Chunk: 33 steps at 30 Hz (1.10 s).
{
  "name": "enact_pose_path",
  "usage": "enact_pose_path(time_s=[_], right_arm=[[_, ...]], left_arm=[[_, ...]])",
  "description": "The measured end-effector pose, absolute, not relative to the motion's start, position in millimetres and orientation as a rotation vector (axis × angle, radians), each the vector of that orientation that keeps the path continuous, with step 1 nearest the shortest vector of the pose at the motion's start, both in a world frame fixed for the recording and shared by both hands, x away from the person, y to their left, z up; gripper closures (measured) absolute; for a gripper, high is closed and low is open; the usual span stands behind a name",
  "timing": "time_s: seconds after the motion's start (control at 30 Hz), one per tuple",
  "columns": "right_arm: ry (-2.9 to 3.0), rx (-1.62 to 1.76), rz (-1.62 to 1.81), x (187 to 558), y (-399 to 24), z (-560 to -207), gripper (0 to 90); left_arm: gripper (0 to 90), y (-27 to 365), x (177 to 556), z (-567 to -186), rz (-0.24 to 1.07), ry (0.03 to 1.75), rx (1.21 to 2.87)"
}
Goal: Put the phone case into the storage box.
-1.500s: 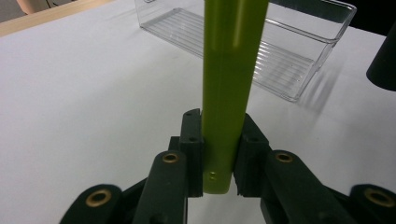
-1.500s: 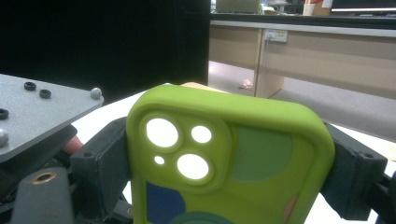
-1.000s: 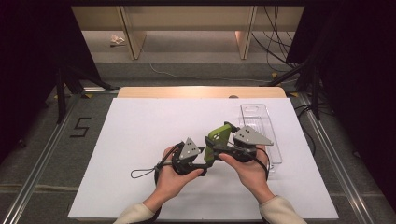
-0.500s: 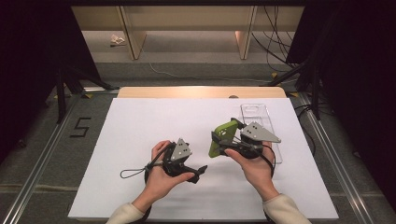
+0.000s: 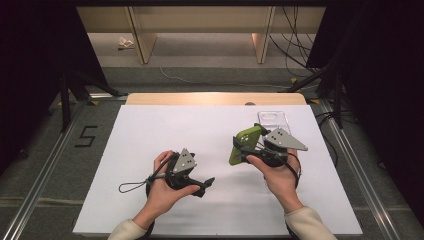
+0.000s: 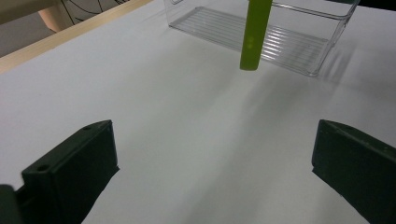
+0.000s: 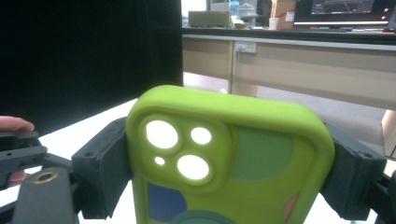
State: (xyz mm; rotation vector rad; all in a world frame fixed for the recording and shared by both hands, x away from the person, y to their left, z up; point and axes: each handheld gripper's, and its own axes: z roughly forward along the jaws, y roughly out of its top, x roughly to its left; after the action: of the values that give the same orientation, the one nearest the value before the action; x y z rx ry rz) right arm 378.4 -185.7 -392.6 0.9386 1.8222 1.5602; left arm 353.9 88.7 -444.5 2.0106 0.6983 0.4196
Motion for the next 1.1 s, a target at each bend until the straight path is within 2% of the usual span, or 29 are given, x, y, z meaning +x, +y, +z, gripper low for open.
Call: enact_pose_path(time_s=[1.1], right_arm=[[1.691,1.036,1.517,387,-226,-380,16.5]], left_arm=[[0.0,130,338,-446,0.459,0.752,1.986]])
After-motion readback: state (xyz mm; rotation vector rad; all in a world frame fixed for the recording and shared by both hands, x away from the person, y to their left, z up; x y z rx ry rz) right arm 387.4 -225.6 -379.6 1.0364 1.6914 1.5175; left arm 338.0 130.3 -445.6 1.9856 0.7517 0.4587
